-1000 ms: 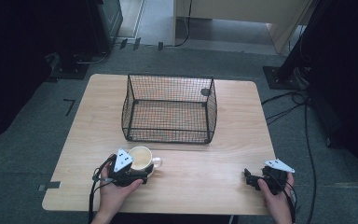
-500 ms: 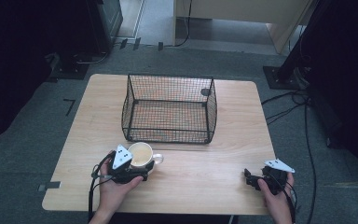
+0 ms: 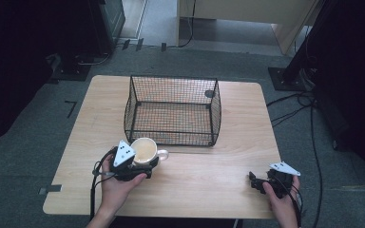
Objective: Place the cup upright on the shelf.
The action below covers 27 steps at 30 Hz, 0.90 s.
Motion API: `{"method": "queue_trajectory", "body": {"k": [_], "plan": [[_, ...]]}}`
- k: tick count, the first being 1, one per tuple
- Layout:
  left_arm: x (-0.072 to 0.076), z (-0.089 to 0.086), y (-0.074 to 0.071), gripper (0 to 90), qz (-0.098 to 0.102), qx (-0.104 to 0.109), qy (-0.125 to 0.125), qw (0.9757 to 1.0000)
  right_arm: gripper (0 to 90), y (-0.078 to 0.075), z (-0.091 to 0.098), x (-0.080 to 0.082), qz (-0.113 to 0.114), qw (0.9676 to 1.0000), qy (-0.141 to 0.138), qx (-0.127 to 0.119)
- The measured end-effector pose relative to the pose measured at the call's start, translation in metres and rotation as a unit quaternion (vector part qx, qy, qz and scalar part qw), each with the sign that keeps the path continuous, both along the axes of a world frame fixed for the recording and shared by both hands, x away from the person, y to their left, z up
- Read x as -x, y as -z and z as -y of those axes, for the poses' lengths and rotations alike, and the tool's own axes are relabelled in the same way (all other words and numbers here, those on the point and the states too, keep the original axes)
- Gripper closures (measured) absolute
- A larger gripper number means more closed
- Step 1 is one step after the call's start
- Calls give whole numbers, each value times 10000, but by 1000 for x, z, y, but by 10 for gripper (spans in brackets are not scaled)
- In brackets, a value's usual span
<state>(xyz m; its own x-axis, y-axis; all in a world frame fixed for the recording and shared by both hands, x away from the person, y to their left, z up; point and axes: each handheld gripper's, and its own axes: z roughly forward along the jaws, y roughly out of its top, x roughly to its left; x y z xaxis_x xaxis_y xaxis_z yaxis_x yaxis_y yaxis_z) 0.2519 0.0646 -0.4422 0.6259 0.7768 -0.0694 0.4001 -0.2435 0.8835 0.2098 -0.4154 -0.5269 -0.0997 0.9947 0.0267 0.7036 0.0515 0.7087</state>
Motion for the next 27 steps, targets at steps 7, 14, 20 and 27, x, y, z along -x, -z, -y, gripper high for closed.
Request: {"method": "queue_trajectory", "body": {"k": [7,14,20,27], "plan": [[-7,3,-12,95,133,44,6,9999,0,0,0,0,-1,10000,0,0],[-17,7,-24,95,231,77,-2,9997,0,0,0,0,2,10000,3,-3],[-29,10,-32,95,278,153,-36,9995,0,0,0,0,2,10000,3,-4],[-41,10,-44,95,402,193,-91,9990,0,0,0,0,1,10000,5,-8]]}}
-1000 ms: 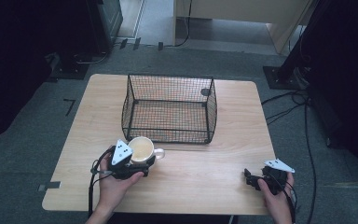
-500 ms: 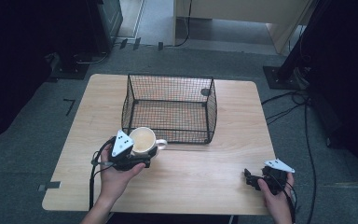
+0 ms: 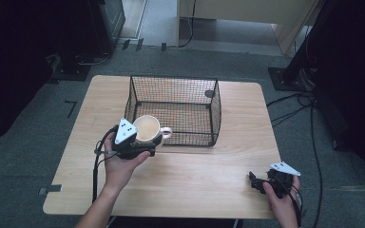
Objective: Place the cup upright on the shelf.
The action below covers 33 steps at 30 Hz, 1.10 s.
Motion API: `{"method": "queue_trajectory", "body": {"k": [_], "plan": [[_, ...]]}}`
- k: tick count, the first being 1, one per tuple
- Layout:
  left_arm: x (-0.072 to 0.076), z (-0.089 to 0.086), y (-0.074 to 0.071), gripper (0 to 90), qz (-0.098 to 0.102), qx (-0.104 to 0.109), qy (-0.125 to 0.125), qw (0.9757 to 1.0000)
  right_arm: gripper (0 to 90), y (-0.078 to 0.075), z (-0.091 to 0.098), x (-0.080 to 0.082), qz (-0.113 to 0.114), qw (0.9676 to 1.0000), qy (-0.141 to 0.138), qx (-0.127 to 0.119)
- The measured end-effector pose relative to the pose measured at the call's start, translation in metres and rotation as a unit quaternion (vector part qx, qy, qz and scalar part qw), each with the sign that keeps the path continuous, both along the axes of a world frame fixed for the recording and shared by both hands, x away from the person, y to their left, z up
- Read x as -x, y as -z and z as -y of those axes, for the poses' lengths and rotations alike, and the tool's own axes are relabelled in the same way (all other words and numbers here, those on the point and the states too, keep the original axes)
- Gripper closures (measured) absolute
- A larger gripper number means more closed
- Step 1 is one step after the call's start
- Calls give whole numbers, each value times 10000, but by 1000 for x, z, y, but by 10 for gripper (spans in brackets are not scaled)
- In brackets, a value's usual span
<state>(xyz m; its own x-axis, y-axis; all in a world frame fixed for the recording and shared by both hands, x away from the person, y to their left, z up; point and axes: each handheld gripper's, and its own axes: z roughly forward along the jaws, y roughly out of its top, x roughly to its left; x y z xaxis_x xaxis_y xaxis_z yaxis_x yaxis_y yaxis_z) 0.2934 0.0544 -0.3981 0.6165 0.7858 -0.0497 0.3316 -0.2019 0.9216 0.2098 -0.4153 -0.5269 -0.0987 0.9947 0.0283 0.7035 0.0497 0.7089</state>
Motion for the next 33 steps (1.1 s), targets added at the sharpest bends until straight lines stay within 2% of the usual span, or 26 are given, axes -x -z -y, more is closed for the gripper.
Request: {"method": "queue_trajectory", "body": {"k": [6,12,20,26,33], "plan": [[-15,-1,-6,96,38,41,-114,9999,0,0,0,0,1,10000,2,-3],[-33,1,-9,95,54,-5,-212,9998,0,0,0,0,1,10000,3,-3],[-55,8,-6,96,-24,-29,-294,9996,0,0,0,0,-2,10000,2,-4],[-77,17,-2,96,-181,-3,-348,9992,0,0,0,0,5,10000,4,-4],[-99,23,1,96,-233,-32,-370,9990,0,0,0,0,4,10000,3,-7]]}}
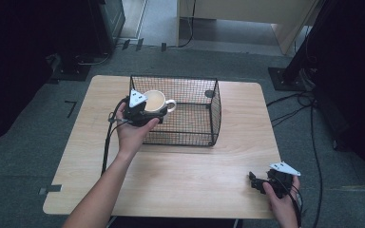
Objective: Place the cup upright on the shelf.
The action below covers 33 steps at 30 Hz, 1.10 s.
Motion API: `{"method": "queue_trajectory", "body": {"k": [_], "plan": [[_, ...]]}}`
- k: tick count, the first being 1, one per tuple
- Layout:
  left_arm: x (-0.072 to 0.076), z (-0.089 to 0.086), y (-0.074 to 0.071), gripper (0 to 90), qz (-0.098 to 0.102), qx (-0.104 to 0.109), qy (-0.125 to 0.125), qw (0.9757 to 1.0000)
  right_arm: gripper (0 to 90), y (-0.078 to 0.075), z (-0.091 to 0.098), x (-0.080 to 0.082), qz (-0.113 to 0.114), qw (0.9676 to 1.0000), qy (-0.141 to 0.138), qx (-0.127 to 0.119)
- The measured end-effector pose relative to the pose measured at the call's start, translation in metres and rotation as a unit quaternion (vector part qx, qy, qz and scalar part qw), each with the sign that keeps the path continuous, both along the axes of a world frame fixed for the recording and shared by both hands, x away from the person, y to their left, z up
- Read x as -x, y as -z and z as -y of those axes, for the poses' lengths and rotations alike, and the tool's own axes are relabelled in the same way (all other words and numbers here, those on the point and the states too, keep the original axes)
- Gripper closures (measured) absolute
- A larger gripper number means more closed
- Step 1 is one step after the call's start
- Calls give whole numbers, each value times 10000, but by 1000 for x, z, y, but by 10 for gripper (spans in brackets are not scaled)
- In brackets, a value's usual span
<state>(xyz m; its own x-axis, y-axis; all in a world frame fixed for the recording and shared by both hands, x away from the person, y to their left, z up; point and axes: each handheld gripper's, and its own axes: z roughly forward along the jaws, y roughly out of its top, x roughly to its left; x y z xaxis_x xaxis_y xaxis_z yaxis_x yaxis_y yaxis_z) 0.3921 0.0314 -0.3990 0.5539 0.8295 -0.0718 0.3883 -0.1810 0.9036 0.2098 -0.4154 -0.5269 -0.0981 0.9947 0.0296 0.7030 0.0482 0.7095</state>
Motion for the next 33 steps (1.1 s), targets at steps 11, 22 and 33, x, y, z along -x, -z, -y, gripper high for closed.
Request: {"method": "queue_trajectory", "body": {"k": [11,22,33], "plan": [[-16,14,4,96,92,-187,-24,9998,0,0,0,0,1,10000,-1,0],[-42,26,10,96,-37,-303,44,9995,0,0,0,0,0,10000,1,-2],[-64,35,6,96,-118,-249,205,9994,0,0,0,0,1,10000,0,-2]]}}
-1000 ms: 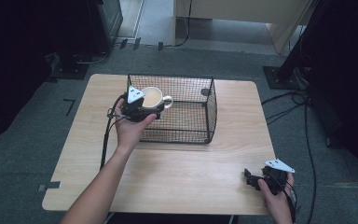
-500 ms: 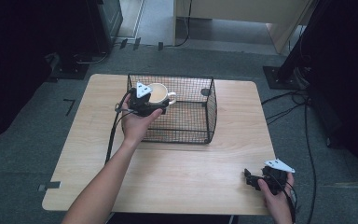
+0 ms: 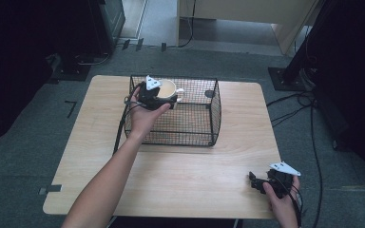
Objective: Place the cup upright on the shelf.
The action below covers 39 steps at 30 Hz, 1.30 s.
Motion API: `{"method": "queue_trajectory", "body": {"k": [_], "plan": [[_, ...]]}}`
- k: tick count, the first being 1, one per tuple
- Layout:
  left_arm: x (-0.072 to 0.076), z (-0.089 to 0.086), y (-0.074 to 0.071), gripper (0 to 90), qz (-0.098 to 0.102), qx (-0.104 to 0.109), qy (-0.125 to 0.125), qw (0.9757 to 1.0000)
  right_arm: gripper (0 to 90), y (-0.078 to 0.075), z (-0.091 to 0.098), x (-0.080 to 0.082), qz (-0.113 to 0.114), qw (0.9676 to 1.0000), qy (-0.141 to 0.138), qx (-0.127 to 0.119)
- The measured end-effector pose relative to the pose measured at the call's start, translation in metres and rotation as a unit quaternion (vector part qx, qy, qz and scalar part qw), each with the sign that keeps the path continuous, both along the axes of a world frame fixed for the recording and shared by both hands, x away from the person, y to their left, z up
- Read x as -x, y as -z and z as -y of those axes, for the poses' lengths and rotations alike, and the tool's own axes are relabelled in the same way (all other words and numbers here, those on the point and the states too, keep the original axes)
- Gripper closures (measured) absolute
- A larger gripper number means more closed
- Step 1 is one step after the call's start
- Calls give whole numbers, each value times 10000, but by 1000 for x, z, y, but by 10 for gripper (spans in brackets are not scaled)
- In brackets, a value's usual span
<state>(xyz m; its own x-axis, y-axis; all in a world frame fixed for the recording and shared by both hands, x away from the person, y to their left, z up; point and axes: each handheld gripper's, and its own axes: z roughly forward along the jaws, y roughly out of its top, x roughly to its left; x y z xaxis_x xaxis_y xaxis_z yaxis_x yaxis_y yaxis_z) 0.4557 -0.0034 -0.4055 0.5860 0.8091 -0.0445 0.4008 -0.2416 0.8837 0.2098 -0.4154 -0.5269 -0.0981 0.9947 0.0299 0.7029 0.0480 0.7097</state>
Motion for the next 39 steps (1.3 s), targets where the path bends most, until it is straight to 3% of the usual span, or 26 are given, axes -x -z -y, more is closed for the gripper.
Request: {"method": "queue_trajectory", "body": {"k": [8,15,20,24,25,29,34,39], "plan": [[-14,2,6,96,-42,-23,250,9997,0,0,0,0,2,10000,-2,-1],[-20,3,15,96,-176,78,358,9992,0,0,0,0,1,10000,-1,-3],[-24,6,25,96,-382,-34,398,9985,0,0,0,0,3,10000,-1,-1],[-24,9,28,96,-381,-137,469,9981,0,0,0,0,2,10000,-2,-2],[-24,12,31,95,-434,-214,610,9970,0,0,0,0,3,10000,-2,-2],[-23,18,36,95,-524,-510,729,9947,0,0,0,0,2,10000,-1,-2],[-24,20,39,95,-648,-476,787,9937,0,0,0,0,2,10000,-1,-2],[-25,22,46,95,-840,-633,922,9902,0,0,0,0,0,10000,0,-4]]}}
